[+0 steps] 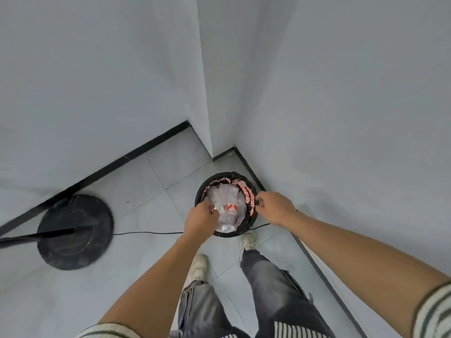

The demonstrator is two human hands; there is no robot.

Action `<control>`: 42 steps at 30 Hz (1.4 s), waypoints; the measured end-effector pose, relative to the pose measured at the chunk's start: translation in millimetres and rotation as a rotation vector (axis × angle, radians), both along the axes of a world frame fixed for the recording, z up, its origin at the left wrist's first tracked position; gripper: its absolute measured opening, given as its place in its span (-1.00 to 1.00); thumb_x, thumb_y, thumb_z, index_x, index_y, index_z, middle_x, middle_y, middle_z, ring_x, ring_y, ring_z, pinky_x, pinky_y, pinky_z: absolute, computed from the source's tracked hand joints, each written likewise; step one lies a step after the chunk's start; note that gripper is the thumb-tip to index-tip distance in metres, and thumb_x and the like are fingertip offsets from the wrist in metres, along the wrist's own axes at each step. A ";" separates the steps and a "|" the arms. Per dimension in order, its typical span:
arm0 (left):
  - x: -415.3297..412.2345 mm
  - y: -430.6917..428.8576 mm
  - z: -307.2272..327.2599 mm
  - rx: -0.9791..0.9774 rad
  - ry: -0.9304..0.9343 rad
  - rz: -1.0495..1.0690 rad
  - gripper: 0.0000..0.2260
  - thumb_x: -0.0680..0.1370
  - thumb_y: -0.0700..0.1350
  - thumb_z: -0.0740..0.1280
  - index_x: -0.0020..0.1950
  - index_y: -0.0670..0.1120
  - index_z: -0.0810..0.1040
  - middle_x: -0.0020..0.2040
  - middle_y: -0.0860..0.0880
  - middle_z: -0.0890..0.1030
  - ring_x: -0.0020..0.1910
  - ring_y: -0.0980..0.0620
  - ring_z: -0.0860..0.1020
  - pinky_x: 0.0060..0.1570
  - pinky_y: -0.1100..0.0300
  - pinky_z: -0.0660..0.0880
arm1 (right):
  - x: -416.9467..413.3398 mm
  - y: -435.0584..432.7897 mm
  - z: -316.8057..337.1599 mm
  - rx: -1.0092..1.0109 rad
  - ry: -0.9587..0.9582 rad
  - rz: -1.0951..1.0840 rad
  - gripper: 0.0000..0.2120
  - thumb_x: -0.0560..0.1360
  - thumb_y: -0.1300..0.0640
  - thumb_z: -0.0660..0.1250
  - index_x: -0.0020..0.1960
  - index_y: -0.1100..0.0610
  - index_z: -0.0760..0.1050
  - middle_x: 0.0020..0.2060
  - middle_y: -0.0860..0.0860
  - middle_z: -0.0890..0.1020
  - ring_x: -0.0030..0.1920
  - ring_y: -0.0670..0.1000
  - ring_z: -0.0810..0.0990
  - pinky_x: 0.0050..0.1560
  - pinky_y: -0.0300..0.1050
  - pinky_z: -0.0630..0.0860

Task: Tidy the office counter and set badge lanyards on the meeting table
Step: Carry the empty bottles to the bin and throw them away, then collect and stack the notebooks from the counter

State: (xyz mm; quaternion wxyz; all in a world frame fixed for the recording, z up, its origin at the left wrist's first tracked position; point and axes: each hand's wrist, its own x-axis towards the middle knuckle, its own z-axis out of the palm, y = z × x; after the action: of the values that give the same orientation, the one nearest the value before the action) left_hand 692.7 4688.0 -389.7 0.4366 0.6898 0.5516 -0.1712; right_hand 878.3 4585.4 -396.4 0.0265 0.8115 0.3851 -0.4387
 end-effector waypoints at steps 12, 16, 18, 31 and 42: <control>-11.0 -27.4 139.2 0.283 -0.139 -0.747 -0.79 0.59 -0.08 0.18 0.14 -0.10 0.51 0.03 -0.10 0.61 -0.07 -0.08 0.55 -0.12 0.12 0.48 | -71.7 -133.5 148.0 0.105 -0.257 -0.340 -0.65 0.59 0.01 0.21 0.36 0.03 0.43 0.24 0.06 0.55 0.20 0.11 0.52 0.14 -0.06 0.47; 12.5 -73.9 183.0 0.345 -0.216 -0.946 -0.74 0.59 -0.07 0.19 0.24 -0.10 0.49 0.11 -0.12 0.60 0.01 -0.10 0.56 -0.03 0.11 0.49 | -94.2 -204.7 190.6 0.131 -0.349 -0.498 -0.66 0.60 -0.02 0.19 0.36 0.01 0.43 0.22 0.04 0.57 0.17 0.09 0.54 0.13 -0.05 0.47; 25.0 -104.9 203.2 0.346 -0.262 -1.030 -0.72 0.61 -0.07 0.18 0.29 -0.09 0.46 0.12 -0.12 0.60 0.01 -0.08 0.56 -0.02 0.11 0.49 | -102.6 -243.8 208.3 0.135 -0.390 -0.570 -0.66 0.60 -0.02 0.19 0.35 -0.01 0.42 0.21 0.03 0.57 0.16 0.08 0.55 0.14 -0.04 0.48; 68.4 -439.2 285.8 0.359 -0.541 -1.455 -0.73 0.59 -0.03 0.20 0.24 -0.07 0.49 0.02 -0.06 0.61 0.00 -0.04 0.56 -0.02 0.11 0.51 | -180.2 -586.9 286.3 0.101 -0.593 -1.041 -0.67 0.59 -0.04 0.20 0.33 -0.04 0.43 0.16 -0.02 0.59 0.14 0.03 0.56 0.14 -0.07 0.48; 55.7 -787.9 305.4 0.244 -0.706 -1.977 -0.72 0.59 -0.03 0.21 0.26 -0.08 0.48 0.06 -0.06 0.61 0.07 -0.05 0.54 0.04 0.08 0.49 | -313.6 -884.1 314.2 -0.098 -0.676 -1.556 -0.66 0.59 -0.03 0.21 0.34 -0.01 0.43 0.16 -0.03 0.60 0.14 0.03 0.56 0.12 -0.07 0.50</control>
State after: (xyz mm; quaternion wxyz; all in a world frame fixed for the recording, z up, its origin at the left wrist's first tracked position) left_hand 748.4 3900.1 -84.2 0.1662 0.8823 -0.4001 -0.1837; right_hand 564.7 3701.3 -82.2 -0.1339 0.9305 -0.3308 -0.0821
